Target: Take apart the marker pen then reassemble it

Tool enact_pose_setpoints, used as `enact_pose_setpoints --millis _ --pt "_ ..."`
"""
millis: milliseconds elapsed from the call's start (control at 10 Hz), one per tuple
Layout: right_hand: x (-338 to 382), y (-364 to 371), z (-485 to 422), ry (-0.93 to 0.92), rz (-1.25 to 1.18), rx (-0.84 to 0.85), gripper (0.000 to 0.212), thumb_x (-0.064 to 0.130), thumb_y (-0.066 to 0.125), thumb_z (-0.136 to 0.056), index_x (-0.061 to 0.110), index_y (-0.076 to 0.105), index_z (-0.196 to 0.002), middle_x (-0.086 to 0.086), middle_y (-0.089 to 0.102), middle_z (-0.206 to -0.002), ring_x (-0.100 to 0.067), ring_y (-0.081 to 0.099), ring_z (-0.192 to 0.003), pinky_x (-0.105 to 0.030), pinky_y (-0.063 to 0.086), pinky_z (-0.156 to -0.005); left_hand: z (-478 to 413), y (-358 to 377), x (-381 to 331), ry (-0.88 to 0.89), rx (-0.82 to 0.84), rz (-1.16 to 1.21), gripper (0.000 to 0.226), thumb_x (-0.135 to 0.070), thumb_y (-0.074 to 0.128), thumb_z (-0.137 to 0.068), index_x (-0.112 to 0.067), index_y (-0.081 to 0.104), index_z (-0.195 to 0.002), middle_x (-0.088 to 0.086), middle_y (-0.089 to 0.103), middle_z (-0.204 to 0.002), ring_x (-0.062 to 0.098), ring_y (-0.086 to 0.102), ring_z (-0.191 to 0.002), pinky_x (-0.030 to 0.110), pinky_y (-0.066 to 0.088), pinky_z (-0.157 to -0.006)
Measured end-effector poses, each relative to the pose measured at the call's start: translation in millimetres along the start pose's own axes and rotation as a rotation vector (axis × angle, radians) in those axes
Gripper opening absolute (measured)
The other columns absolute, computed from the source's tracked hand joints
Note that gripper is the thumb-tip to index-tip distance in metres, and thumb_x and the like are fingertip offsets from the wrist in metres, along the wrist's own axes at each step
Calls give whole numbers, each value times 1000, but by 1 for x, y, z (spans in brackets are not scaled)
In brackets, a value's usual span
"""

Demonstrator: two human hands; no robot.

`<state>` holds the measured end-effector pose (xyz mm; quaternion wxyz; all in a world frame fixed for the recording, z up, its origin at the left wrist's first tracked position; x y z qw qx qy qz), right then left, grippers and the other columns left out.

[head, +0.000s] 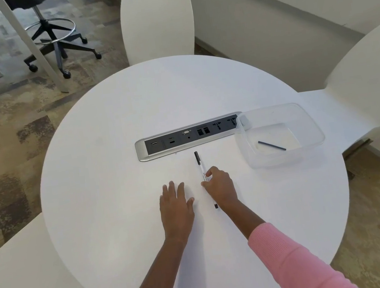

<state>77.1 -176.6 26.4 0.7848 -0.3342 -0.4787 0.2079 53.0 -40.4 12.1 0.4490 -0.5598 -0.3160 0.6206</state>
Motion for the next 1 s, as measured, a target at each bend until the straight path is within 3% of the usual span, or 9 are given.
enact_pose_setpoints --millis 300,600,800,900,1000 --pt "-4 9 -12 39 -25 -31 26 13 60 -84 3 49 -105 -18 61 -104 -31 59 -94 -33 44 -77 -12 22 13 7 46 -147 56 -37 22 -98 -15 2 -146 11 -1 -157 28 -1 -144 41 6 -117" --pt "-10 13 -17 79 -87 -12 29 18 63 -82 4 50 -103 -17 62 -105 -30 58 -97 -34 44 -81 -20 25 20 58 1 -80 55 -35 29 -97 -16 11 -146 11 3 -156 32 2 -143 43 3 -117" --pt "-13 14 -18 73 -89 0 30 23 63 -82 7 50 -103 -14 64 -98 -26 59 -89 -30 42 -74 -21 25 22 80 -29 -67 54 -32 35 -96 -15 18 -144 13 11 -155 33 8 -143 44 5 -116" --pt "-13 10 -14 37 -69 -6 28 31 57 -86 8 52 -102 -15 65 -91 -25 60 -85 -29 42 -71 -21 24 23 82 -40 -51 54 -33 32 -97 -16 14 -145 11 7 -156 31 4 -144 43 2 -117" --pt "-16 -1 -14 -50 -24 -108 21 24 54 -88 6 55 -100 -16 62 -96 -28 56 -92 -32 42 -75 -25 26 25 71 -36 -72 54 -34 27 -97 -17 9 -146 10 2 -157 29 0 -144 42 0 -117"
Point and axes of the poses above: each hand's wrist, its own z-axis away from the middle knuckle, its own y-axis out of the palm, x = y × z, the point moved 6 cm from there along -z, towards the middle knuckle
